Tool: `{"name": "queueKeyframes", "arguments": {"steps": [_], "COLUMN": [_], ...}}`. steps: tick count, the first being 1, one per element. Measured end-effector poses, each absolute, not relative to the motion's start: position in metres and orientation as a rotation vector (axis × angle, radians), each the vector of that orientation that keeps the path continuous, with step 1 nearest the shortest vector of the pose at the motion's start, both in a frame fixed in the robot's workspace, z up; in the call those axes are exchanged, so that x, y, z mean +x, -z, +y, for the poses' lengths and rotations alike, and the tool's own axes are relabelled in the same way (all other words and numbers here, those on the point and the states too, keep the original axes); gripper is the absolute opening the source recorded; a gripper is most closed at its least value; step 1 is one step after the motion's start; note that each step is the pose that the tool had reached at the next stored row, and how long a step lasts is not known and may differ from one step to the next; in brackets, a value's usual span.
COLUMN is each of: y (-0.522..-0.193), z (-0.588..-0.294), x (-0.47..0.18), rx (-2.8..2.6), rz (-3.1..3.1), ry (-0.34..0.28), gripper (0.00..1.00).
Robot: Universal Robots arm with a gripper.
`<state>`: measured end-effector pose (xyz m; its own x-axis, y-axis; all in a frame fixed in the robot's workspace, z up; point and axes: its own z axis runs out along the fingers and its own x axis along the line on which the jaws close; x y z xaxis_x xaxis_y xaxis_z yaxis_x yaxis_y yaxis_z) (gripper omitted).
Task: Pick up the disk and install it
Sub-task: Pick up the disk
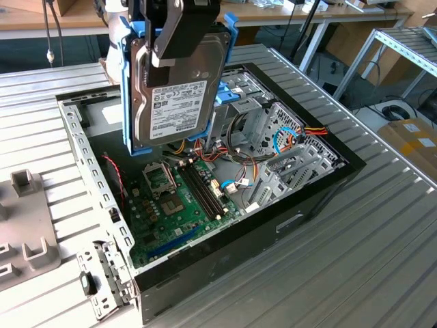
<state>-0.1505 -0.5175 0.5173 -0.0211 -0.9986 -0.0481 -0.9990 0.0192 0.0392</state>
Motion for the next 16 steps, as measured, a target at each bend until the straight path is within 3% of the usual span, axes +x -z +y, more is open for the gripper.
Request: {"name": "queueKeyframes", "arguments": {"steps": [16], "y": [-0.5168], "z": [-0.5182], "x": [-0.1456], "rx": [-2.193], "rz": [2.238], "ry": [-0.097], "gripper": [0.37]}}
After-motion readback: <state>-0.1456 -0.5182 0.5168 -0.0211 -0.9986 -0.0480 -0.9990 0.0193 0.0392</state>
